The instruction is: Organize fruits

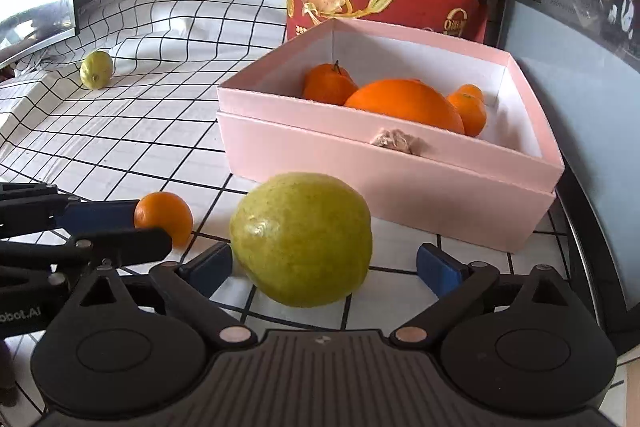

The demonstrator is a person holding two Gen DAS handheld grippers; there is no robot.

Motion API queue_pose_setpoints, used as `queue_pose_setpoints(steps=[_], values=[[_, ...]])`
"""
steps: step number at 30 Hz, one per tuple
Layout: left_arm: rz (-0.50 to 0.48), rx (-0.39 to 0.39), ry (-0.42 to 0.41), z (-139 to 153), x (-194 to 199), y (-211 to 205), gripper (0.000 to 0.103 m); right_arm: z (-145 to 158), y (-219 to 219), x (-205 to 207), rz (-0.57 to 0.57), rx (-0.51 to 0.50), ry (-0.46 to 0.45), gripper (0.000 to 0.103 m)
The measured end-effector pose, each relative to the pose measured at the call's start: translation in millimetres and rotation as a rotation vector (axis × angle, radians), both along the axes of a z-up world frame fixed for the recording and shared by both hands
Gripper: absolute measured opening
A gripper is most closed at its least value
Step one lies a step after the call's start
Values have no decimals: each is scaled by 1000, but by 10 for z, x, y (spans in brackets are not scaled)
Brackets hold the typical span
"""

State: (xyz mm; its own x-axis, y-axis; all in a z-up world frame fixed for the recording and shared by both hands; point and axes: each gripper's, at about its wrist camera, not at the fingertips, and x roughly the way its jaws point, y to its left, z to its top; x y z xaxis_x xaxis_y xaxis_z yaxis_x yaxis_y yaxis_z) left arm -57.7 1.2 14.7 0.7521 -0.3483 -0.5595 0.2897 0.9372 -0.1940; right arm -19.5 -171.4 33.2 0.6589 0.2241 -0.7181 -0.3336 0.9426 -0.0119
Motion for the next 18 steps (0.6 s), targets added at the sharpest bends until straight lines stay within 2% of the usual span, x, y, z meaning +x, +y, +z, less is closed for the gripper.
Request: queue_pose_setpoints(steps=[3, 7, 9, 12, 16, 18], values=[[1, -7, 14, -11, -2, 5, 44, -2, -44, -13, 9, -4, 13, 103], [5, -10, 22, 6, 44, -13, 40, 9, -98, -65, 29, -9, 26, 103], [23, -3, 23, 2, 101, -20, 46, 10, -128, -85, 29, -9, 30, 103], [31, 19, 22, 4, 158, -77, 48, 1, -151, -152, 24, -7, 18, 103], [25, 59, 12, 8, 188, -171, 44, -5, -169, -199, 35, 1, 5, 103], [17, 52, 12, 5, 182, -171, 38, -4, -168, -215, 40, 1, 3, 103]])
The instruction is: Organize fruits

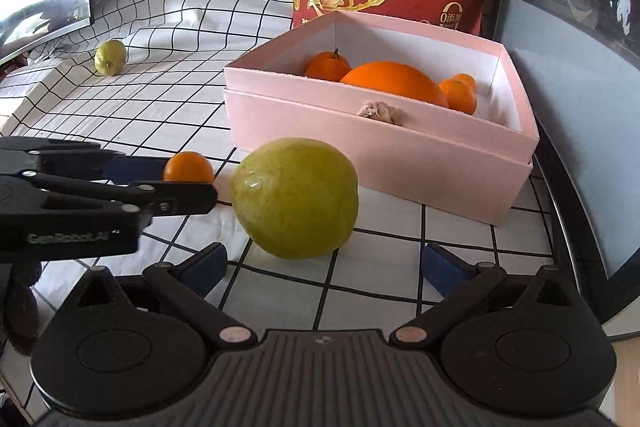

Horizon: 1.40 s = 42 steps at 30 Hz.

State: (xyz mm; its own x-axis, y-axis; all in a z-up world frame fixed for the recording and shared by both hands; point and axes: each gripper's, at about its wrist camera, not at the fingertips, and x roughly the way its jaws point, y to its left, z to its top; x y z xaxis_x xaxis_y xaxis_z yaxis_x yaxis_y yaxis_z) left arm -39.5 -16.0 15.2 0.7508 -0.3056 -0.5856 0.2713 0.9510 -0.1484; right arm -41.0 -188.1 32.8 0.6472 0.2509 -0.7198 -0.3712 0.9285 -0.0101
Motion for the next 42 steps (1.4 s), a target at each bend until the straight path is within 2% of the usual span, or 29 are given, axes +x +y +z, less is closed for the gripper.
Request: queue_pose_setpoints(steps=[12, 20, 29, 35, 36, 39, 42], values=[[33, 25, -28, 20, -262, 106, 38, 8, 3, -18, 13, 1, -1, 103], [18, 21, -14, 3, -237, 100, 38, 11, 9, -12, 7, -4, 1, 103], [19, 17, -14, 2, -236, 103, 39, 54, -137, 84, -66, 51, -1, 102], [19, 0, -11, -4, -235, 124, 38, 98, -231, -98, -89, -15, -49, 102], [19, -3, -10, -4, -233, 132, 38, 101, -265, -119, -103, -30, -56, 98], [20, -10, -9, -3, -234, 135, 38, 101, -357, -190, -153, -63, -65, 97], [19, 2, -12, -2, -235, 126, 39, 138, -436, -291, -127, -21, -76, 97]])
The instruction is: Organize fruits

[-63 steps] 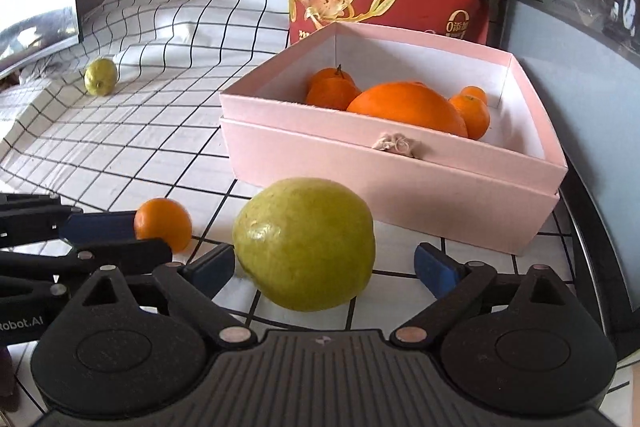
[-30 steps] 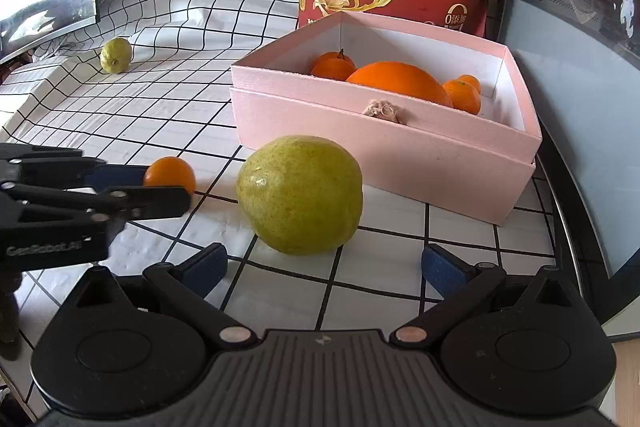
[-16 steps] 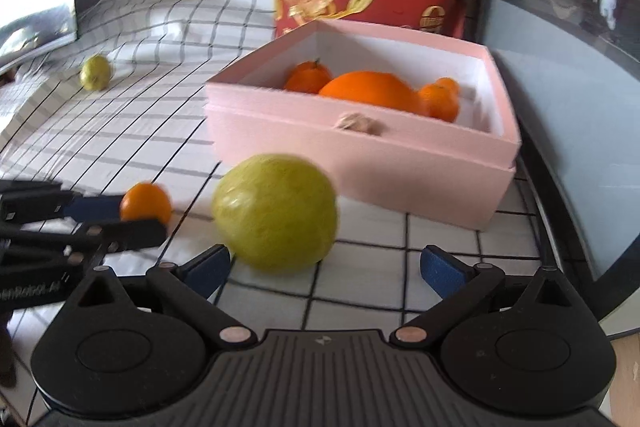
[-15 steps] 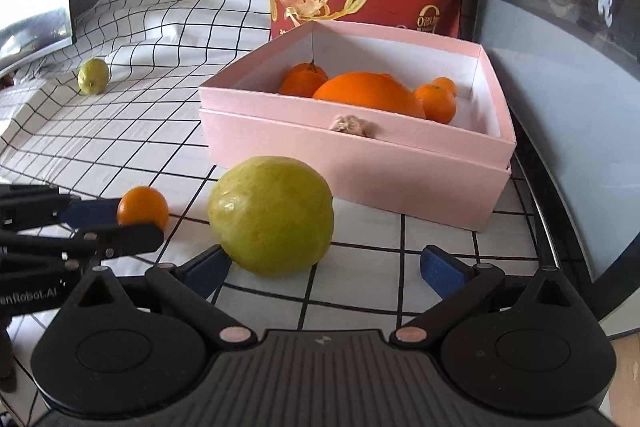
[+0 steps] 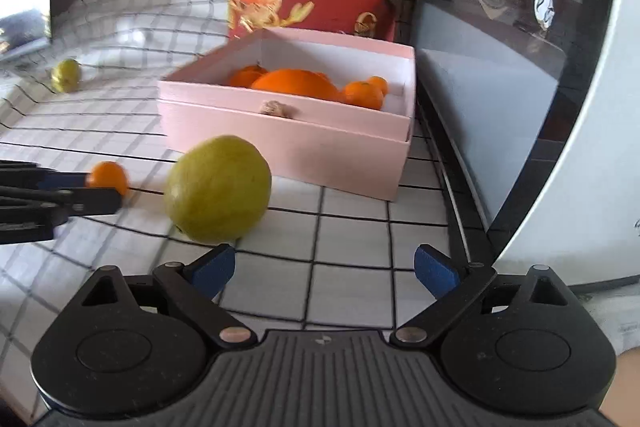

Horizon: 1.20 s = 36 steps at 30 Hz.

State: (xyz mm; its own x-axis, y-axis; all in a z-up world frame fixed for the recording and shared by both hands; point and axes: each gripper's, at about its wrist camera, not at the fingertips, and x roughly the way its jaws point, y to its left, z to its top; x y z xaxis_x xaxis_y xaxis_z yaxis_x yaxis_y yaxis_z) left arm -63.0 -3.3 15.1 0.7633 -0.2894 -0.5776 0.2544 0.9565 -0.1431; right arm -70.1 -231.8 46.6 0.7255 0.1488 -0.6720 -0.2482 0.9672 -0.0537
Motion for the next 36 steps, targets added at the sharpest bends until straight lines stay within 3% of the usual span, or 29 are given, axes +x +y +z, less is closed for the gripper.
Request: queue_pose_setpoints(steps=[7, 13, 19, 21, 25, 28, 31, 36], values=[[-1, 6, -1, 3, 0, -15, 39, 112, 93, -65, 85, 127, -13, 97], [-1, -23, 4, 3, 5, 27, 38, -40, 299, 146, 72, 151, 23, 97], [3, -39, 7, 3, 5, 43, 38, -46, 284, 420, 34, 275, 80, 96], [5, -46, 8, 1, 9, 46, 38, -76, 331, 470, 26, 259, 89, 92], [3, -24, 4, 2, 15, 24, 38, -83, 440, 436, 50, 165, 62, 76], [-11, -1, 0, 9, 62, -29, 37, -51, 438, 394, 89, 168, 75, 64], [-26, 17, -5, 19, 105, -79, 36, -12, 444, 391, 90, 153, 96, 64], [-64, -47, 14, 71, 203, -84, 36, 108, 453, 361, 80, 88, 47, 63]])
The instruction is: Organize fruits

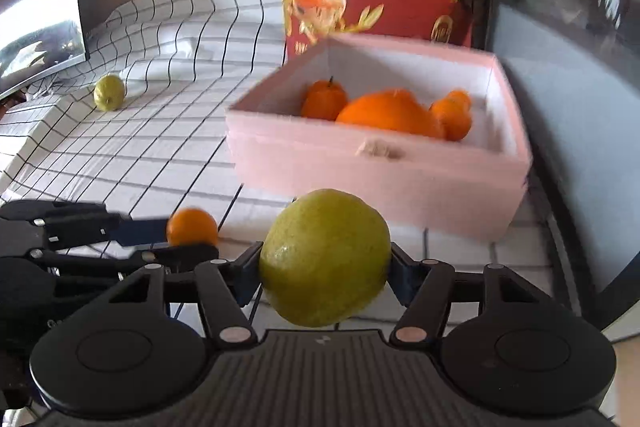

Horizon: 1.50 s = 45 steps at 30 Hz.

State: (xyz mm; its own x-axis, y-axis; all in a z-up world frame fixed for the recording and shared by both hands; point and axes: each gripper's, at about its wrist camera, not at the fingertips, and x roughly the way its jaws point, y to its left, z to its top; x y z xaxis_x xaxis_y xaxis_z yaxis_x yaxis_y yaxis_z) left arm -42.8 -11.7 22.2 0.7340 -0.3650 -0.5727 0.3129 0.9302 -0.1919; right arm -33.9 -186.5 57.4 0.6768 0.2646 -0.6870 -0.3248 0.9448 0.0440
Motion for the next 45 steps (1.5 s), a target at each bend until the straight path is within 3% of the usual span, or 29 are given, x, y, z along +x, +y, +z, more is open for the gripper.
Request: queue_pose_setpoints(steps=[4, 7, 9, 14, 16, 20, 24, 27, 31, 37, 41, 45], values=[[-2, -78, -57, 353, 184, 0, 36, 404, 3, 53, -15, -10, -97, 63], [-21, -99, -108, 683, 398, -57, 36, 868, 60, 150, -53, -31, -191, 63], [-39, -116, -99, 845, 643, -108, 36, 1212, 110, 240, -66, -45, -254, 63], [-16, -126, -123, 1074, 1219, -271, 36, 1857, 189, 634, -135, -86, -338, 63], [-7, -143, -109, 1052, 1481, -340, 36, 1955, 236, 782, -168, -143, -381, 63], [22, -164, -25, 780, 1834, -429, 37, 1983, 234, 1088, -249, -197, -370, 63], [-8, -33, 67, 514, 1951, -595, 36, 1853, 163, 1242, -266, -186, -320, 63], [-13, 71, 34, 495, 1888, -684, 38, 1760, 140, 1284, -274, -175, -292, 63], [-16, 3, 2, 634, 1765, -574, 38, 1693, 124, 1269, -276, -167, -278, 63], [80, -90, -63, 750, 1537, -15, 38, 1632, 100, 1231, -265, -145, -248, 63], [198, -118, -104, 777, 1417, 558, 38, 1473, 70, 1412, -257, -78, -141, 63], [334, -119, -82, 770, 1397, 1275, 38, 1101, 126, 1656, -266, -52, -30, 63]])
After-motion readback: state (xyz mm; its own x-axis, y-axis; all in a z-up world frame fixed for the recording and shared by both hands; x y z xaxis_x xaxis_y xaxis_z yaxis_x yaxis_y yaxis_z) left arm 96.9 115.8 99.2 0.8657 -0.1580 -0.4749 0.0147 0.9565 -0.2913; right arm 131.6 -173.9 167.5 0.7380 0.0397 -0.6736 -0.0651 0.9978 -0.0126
